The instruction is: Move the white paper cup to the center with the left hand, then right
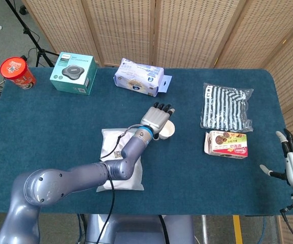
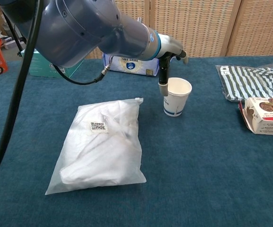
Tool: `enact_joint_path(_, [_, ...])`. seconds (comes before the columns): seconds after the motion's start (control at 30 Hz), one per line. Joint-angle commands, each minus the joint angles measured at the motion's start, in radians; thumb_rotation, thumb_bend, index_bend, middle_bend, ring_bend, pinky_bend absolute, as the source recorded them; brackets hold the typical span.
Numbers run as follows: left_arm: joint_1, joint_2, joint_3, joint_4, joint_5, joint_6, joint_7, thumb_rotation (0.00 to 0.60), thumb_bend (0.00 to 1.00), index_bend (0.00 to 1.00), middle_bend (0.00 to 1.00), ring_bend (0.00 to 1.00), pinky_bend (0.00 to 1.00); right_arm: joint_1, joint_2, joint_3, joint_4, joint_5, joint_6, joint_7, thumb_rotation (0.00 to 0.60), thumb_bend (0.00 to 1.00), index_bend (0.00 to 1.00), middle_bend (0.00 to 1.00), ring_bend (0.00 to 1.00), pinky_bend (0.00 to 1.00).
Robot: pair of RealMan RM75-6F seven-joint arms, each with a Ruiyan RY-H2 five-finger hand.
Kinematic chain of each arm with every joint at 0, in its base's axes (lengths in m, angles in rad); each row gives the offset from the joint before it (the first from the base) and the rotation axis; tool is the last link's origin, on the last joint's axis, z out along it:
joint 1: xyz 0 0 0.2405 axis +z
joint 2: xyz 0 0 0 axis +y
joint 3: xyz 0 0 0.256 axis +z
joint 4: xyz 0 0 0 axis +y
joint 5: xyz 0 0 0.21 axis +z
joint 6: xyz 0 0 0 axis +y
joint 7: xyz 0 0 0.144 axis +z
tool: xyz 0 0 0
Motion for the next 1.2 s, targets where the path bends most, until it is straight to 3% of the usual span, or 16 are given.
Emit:
enact_joint_path(0.03, [0.010, 0.004, -0.008, -0.002, 0.010, 0.005, -0.011, 0.600, 0.10, 0.05, 0.00, 0.00, 0.00, 0.000, -0.001, 0.000, 0.000, -0.001, 0.001, -0.001, 0.600, 0.13, 0.00, 0.00, 0.00, 0.00])
enact_joint_path(0.23, [0.054, 0.059, -0.046, -0.057, 0.059, 0.027, -0.070, 0.600, 0.10, 0.02, 0.00, 0.00, 0.00, 0.003, -0.003, -0.003, 0.000, -0.004, -0.004, -0.010, 0.600, 0.13, 0.00, 0.00, 0.00, 0.00])
enact_joint_path(0.4, [0.156, 0.231, -0.074, -0.265, 0.154, 0.143, -0.155, 0.600, 0.10, 0.02, 0.00, 0.00, 0.00, 0.005, -0.005, -0.007, -0.005, -0.008, -0.006, -0.025, 0.600, 0.13, 0.00, 0.00, 0.00, 0.00])
enact_joint_path(0.5, [0.286, 0.364, -0.070, -0.447, 0.310, 0.304, -0.250, 0.600, 0.10, 0.02, 0.00, 0.00, 0.00, 0.006, -0.008, -0.010, -0.011, -0.012, -0.002, -0.043, 0.600, 0.13, 0.00, 0.00, 0.00, 0.00])
enact_joint_path(0.7, [0.547, 0.499, 0.009, -0.623, 0.635, 0.635, -0.397, 0.600, 0.10, 0.02, 0.00, 0.00, 0.00, 0.004, -0.013, -0.010, -0.029, -0.013, 0.014, -0.092, 0.600, 0.13, 0.00, 0.00, 0.00, 0.00])
enact_joint_path(0.9, [0.790, 0.534, 0.099, -0.652, 0.911, 0.944, -0.503, 0.600, 0.10, 0.02, 0.00, 0.00, 0.00, 0.008, -0.025, -0.013, -0.049, -0.016, 0.021, -0.153, 0.600, 0.13, 0.00, 0.00, 0.00, 0.00])
enact_joint_path(1.0, [0.886, 0.531, 0.137, -0.635, 0.986, 1.016, -0.538, 0.600, 0.10, 0.02, 0.00, 0.00, 0.00, 0.011, -0.032, -0.018, -0.057, -0.019, 0.021, -0.182, 0.600, 0.13, 0.00, 0.00, 0.00, 0.00])
enact_joint_path(1.2, [1.037, 0.513, 0.190, -0.592, 1.050, 1.061, -0.571, 0.600, 0.10, 0.02, 0.00, 0.00, 0.00, 0.015, -0.042, -0.029, -0.074, -0.035, 0.024, -0.232, 0.600, 0.13, 0.00, 0.00, 0.00, 0.00])
